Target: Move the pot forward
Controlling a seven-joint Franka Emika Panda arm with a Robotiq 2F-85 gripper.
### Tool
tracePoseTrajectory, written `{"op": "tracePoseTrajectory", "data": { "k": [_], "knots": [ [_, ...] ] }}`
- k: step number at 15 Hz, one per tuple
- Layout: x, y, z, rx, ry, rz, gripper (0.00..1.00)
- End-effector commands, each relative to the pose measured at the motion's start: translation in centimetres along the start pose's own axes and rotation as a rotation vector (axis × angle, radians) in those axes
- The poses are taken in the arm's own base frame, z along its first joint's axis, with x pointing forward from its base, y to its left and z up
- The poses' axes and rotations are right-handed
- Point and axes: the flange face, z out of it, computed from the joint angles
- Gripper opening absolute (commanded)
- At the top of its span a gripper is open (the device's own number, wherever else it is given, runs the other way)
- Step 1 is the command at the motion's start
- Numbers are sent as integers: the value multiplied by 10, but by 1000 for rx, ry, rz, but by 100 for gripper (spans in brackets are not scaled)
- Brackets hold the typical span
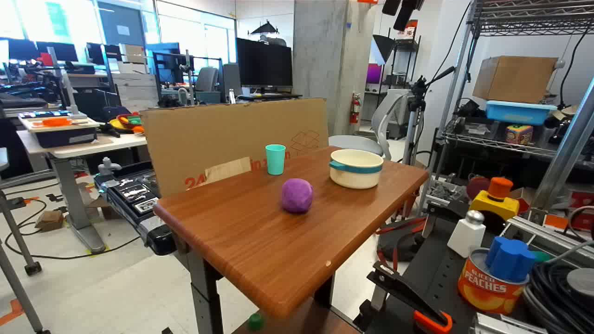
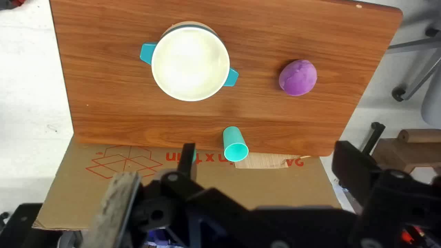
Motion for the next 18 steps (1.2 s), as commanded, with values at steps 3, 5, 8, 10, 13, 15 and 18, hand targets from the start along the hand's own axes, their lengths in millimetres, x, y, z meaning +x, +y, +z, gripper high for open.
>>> {"op": "tracePoseTrajectory", "data": {
  "k": [3, 5, 8, 10, 13, 15, 18],
  "knots": [
    [1, 1, 3, -5, -11, 4, 100],
    [3, 7, 20, -34, -38, -1, 100],
    [2, 19, 57, -65, -108, -23, 100],
    [2, 24, 90, -81, -166, -40, 100],
    [6, 24, 150, -106, -276, -73, 100],
    [8, 18, 183, -111, -338, -106, 100],
    [16, 10, 222, -137, -396, -171, 100]
  ]
}}
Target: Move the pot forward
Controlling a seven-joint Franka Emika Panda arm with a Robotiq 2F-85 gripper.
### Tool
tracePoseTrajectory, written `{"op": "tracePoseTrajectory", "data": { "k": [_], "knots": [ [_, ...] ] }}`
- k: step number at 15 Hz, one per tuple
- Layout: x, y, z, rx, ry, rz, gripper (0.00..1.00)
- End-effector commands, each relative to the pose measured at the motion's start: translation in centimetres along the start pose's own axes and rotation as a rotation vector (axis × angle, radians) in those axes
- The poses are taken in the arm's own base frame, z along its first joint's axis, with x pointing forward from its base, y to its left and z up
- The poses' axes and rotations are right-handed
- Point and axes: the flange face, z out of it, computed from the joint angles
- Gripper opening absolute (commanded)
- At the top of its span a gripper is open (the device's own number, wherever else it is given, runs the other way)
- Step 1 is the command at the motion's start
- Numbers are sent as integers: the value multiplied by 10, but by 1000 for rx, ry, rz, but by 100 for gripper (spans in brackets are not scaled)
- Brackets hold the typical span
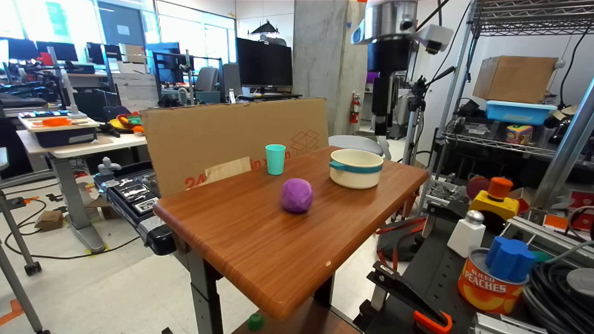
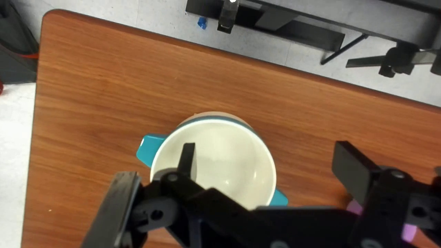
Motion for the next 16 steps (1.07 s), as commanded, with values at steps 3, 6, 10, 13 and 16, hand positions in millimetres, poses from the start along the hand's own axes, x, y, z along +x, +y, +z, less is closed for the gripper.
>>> {"op": "tracePoseTrajectory", "data": {
  "k": [3, 6, 10, 13, 16],
  "knots": [
    [46, -3, 42, -112, -65, -110, 100],
    [64, -3, 65, -150, -122, -142, 100],
    [79, -10, 90, -151, -186, -186, 100],
    [88, -13, 103, -144, -219, -194, 75],
    [94, -12, 104, -144, -226, -194, 58]
  ]
}}
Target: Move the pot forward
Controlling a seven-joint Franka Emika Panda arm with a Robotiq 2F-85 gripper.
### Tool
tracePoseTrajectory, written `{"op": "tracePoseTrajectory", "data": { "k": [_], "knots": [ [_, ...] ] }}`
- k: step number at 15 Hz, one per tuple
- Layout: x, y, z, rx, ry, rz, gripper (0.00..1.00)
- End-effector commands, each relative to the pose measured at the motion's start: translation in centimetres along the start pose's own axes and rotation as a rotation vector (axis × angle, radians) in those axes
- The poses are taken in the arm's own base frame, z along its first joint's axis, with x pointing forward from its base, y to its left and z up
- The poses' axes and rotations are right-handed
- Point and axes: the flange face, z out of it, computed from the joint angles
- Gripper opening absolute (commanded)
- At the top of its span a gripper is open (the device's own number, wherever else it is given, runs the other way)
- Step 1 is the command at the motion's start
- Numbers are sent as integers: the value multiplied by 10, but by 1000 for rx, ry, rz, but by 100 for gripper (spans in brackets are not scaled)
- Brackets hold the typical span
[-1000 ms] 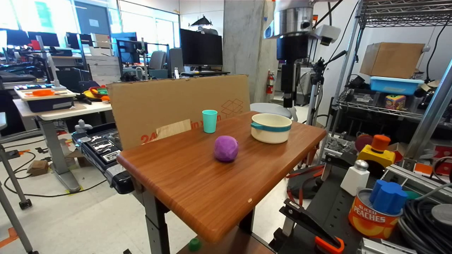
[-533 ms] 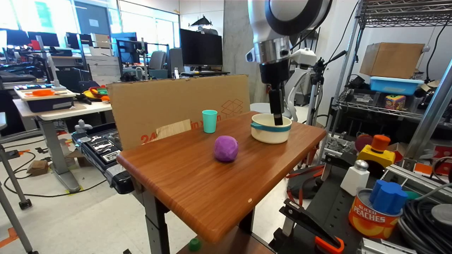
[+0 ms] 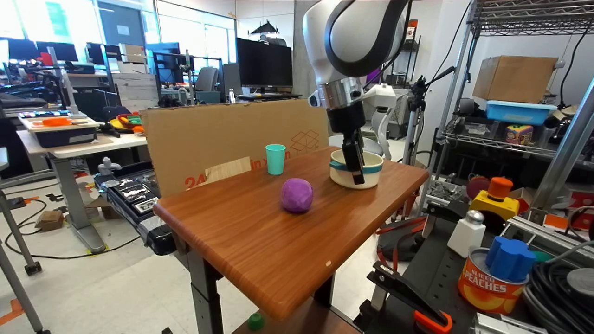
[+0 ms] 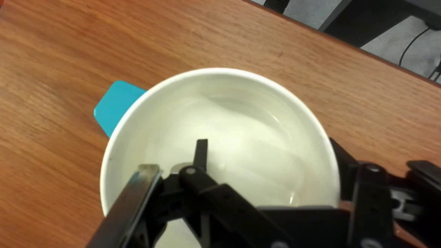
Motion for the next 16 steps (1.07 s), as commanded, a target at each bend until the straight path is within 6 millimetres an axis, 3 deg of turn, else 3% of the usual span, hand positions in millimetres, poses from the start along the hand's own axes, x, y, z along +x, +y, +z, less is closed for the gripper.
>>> {"op": "tracePoseTrajectory", "data": {
  "k": [1, 8, 12, 16],
  "knots": [
    [11, 5, -5, -22, -19, -10, 51],
    [-13, 5, -36, -19, 41, -28, 0],
    [-37, 31, -77, -45, 134, 61, 2],
    [-54, 87, -114, -47, 221, 214, 2]
  ]
}}
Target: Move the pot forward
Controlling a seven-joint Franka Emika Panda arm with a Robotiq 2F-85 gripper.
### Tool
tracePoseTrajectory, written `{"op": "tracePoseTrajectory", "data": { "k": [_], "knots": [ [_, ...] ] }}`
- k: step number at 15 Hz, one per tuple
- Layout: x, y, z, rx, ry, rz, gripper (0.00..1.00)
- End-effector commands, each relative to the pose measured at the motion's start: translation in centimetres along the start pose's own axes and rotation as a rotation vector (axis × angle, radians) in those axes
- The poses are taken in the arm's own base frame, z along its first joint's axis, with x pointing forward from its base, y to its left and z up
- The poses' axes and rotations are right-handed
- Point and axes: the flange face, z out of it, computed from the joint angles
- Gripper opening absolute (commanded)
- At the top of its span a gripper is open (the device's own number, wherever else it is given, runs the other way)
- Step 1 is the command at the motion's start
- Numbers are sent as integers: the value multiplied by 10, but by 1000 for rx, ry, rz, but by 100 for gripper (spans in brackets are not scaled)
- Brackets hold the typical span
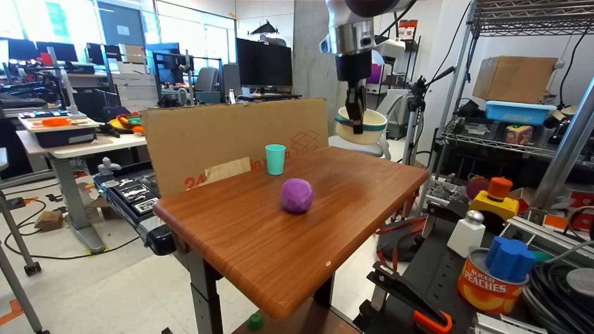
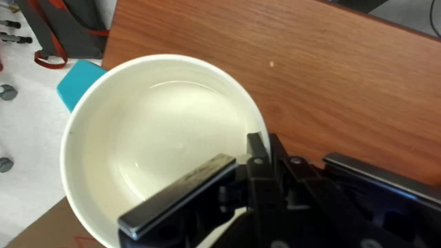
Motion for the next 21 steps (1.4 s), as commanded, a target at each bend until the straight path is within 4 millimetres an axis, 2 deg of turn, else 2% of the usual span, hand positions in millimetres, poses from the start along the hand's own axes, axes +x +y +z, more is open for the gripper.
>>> {"op": "tracePoseTrajectory", "data": {
  "k": [1, 3, 6, 9, 14, 21],
  "knots": [
    [-4, 48, -24, 15, 71, 130, 2],
    [4, 70, -26, 33, 84, 189, 2],
    [25, 86, -21, 54, 87, 233, 2],
    [53, 90, -8, 64, 56, 256, 2],
    [95, 95, 25, 81, -34, 260, 2],
    [126, 101, 64, 121, -157, 254, 2]
  ]
}}
